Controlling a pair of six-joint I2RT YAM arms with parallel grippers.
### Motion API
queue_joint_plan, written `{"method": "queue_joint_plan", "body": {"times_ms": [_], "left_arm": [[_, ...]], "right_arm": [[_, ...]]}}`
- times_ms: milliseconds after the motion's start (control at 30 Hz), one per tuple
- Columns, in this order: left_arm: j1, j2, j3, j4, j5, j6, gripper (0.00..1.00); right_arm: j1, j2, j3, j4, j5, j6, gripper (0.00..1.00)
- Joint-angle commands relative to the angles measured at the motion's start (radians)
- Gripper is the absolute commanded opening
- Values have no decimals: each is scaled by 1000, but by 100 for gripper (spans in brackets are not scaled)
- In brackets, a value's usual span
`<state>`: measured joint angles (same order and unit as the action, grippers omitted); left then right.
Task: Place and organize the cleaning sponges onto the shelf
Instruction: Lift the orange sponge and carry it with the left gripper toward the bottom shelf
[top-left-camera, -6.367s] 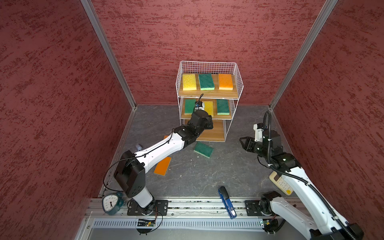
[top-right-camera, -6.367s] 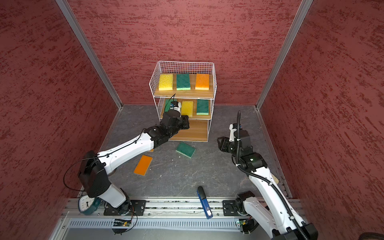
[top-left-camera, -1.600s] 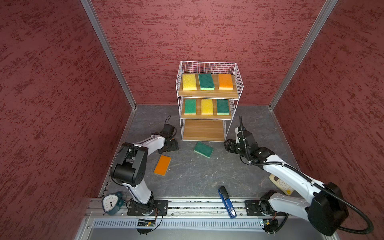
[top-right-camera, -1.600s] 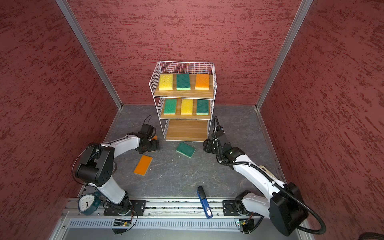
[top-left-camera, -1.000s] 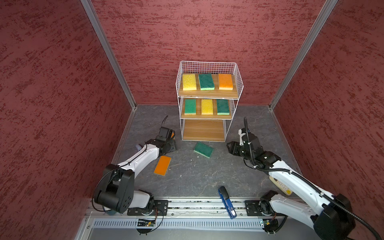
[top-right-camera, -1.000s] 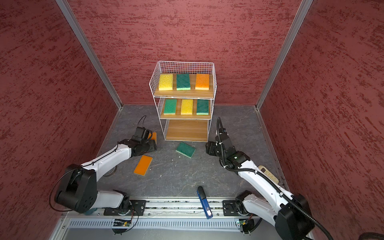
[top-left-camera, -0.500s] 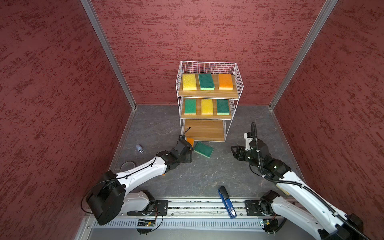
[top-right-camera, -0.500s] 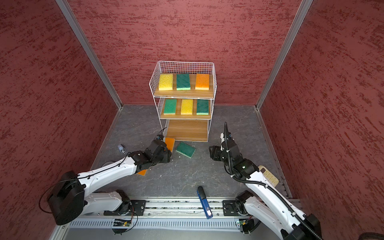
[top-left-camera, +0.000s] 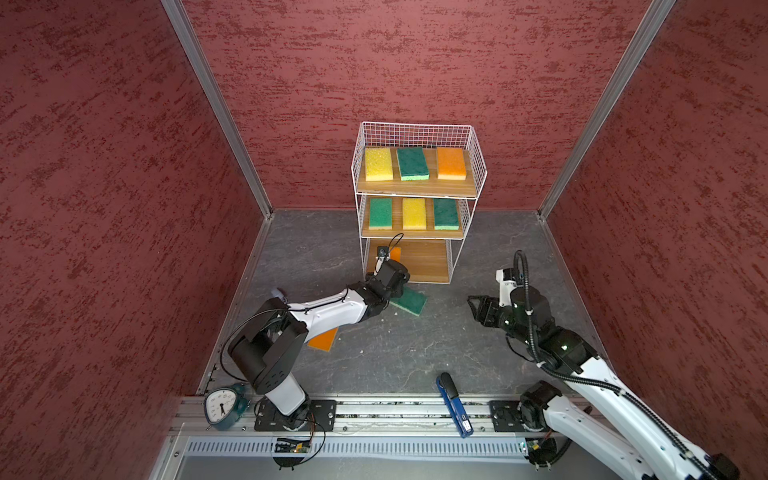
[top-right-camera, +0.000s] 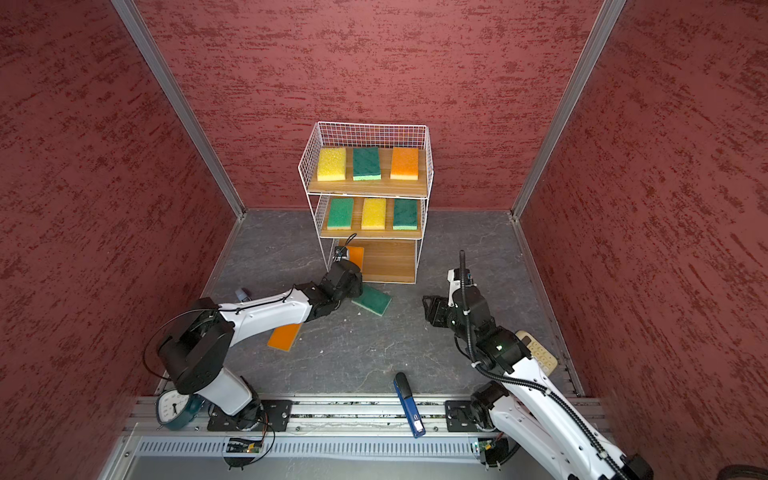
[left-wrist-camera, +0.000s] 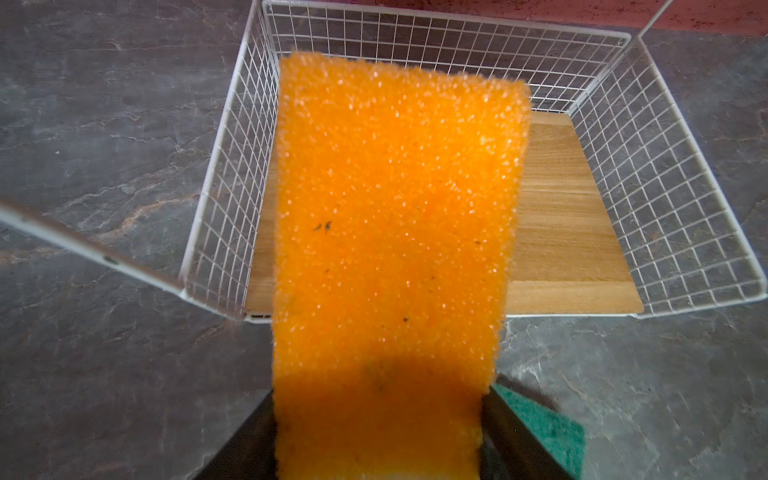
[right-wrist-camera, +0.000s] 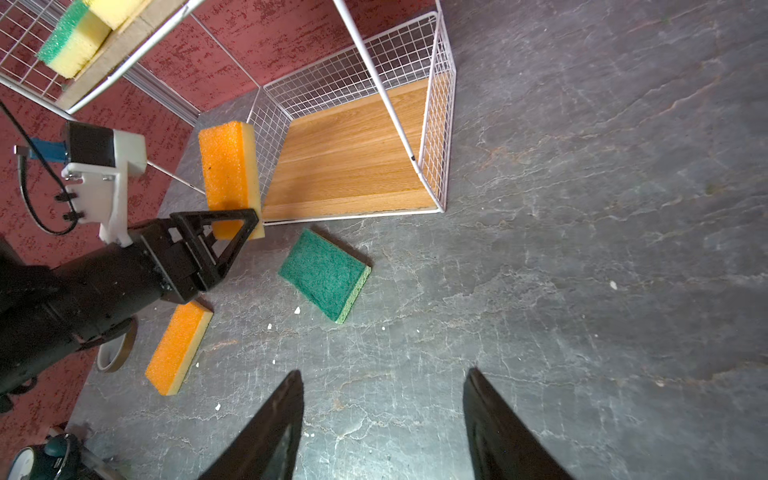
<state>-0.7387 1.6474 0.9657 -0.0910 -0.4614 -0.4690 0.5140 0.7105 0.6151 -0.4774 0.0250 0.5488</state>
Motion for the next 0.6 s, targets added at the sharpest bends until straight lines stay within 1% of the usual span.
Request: {"method": "queue_joint_plan", "body": {"times_ms": [0,200,267,367,567], "left_arm": [[20,45,35,35,-50,19,66],[42,111,63,64,-43,36,66],[49,136,80,67,-50,42,64],[61,169,102,79,-35,56,64],[86,199,132,67,-45,42,65]], "right_arm": [[-5,-8,-14,-17,-23,-11,62],[-5,-11,-15,-12,-36,-7,62],[-5,-9,-15,-9,-36,-7,62],[-6,-8,-15,-6,-41,-4,62],[-5,-5,-19,-4,-43,2,62]]}}
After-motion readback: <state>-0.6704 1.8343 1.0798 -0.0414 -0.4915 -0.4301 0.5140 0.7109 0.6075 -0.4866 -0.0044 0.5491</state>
